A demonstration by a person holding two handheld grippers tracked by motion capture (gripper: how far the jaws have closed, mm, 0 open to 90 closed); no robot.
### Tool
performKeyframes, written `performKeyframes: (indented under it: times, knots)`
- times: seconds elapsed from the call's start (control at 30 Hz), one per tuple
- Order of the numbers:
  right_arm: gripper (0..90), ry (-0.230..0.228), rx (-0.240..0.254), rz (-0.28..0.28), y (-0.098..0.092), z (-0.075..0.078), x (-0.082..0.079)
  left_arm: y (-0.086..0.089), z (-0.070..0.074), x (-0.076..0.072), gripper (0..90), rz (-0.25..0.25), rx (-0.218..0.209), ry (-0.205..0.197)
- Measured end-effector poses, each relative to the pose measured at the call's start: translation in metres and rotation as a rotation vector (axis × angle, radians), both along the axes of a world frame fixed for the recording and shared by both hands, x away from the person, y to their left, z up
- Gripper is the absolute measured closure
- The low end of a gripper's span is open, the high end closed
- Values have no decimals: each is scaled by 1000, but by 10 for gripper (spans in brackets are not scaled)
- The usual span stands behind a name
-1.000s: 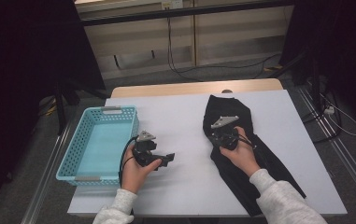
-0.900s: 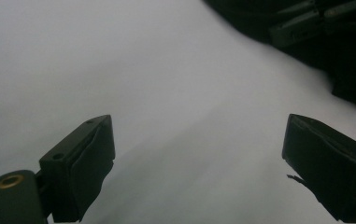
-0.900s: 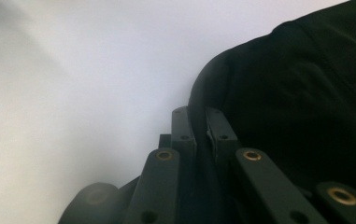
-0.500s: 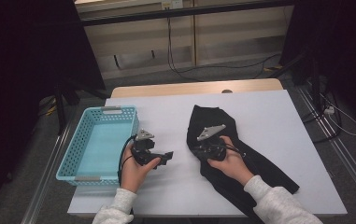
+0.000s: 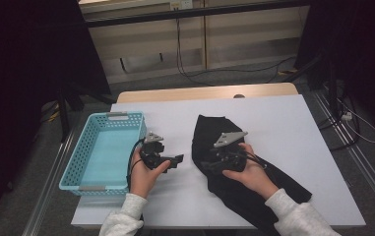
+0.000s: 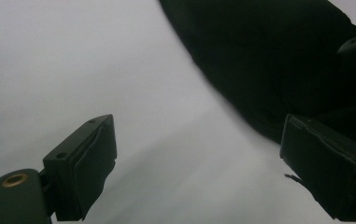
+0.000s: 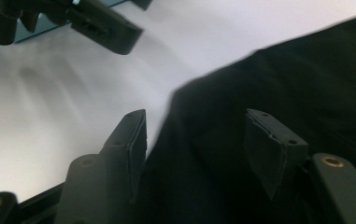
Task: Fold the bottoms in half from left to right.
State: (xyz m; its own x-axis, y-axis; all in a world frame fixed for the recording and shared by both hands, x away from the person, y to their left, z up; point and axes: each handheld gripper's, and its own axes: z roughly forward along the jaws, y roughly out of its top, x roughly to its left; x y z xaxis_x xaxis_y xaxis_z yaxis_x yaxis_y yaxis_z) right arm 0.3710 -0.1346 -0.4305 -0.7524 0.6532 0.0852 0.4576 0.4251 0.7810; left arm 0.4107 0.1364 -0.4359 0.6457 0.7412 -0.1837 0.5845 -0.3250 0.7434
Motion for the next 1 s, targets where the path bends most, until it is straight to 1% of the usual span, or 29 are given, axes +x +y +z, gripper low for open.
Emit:
performKeyframes:
  times: [0.07, 0.1, 0.23, 0.27, 0.3, 0.37, 0.4, 0.47, 0.5, 0.53, 0.57, 0.67, 0.73, 0.77, 0.8, 0.83, 0.87, 0.93, 1.0]
  knots:
    - [363, -7, -2, -32, -12, 1, -1, -2, -1, 2, 121, -2, 0, 2]
    - [357, -7, -3, -47, -17, 1, -2, -6, -1, 6, 124, -8, 4, 5]
    - [331, -11, -14, -104, -41, 0, -6, -16, -3, 14, 139, -23, -6, 14]
    - [324, -13, -14, -118, -47, 0, -7, -19, -4, 16, 140, -31, -2, 10]
    - [319, -17, -18, -134, -52, 0, -9, -23, -4, 18, 141, -31, -9, 13]
    - [314, -18, -18, -167, -64, -1, -13, -29, -5, 23, 152, -37, -2, 8]
    - [312, -21, -22, -180, -69, -1, -15, -32, -6, 25, 159, -43, -2, 15]
    - [309, -28, -37, -207, -80, -2, -20, -39, -8, 30, 174, -39, 4, 11]
    - [306, -27, -45, -221, -86, -3, -23, -42, -9, 32, 184, -45, 14, 11]
    - [305, -25, -46, -239, -91, -3, -25, -45, -10, 35, 196, -41, 11, 13]
    - [305, -24, -42, -250, -96, -3, -28, -47, -12, 37, 203, -45, 20, 15]
    - [304, -21, -40, -294, -112, -3, -35, -54, -17, 45, 228, -46, 17, 12]
    - [304, -22, -40, -322, -121, -3, -40, -58, -20, 50, 239, -50, 31, 13]
    - [304, -18, -37, -338, -125, -3, -43, -60, -21, 52, 248, -42, 37, 6]
    - [304, -19, -38, -347, -130, -3, -45, -61, -22, 54, 260, -45, 32, 9]
    - [304, -19, -40, -357, -133, -3, -48, -63, -23, 55, 263, -52, 41, 13]
    - [304, -17, -44, -365, -137, -4, -50, -66, -24, 56, 271, -54, 34, 12]
    - [304, -17, -45, -381, -142, -4, -53, -70, -25, 58, 275, -57, 43, -3]
    - [304, -16, -47, -392, -146, -4, -55, -71, -24, 60, 289, -63, 56, 0]
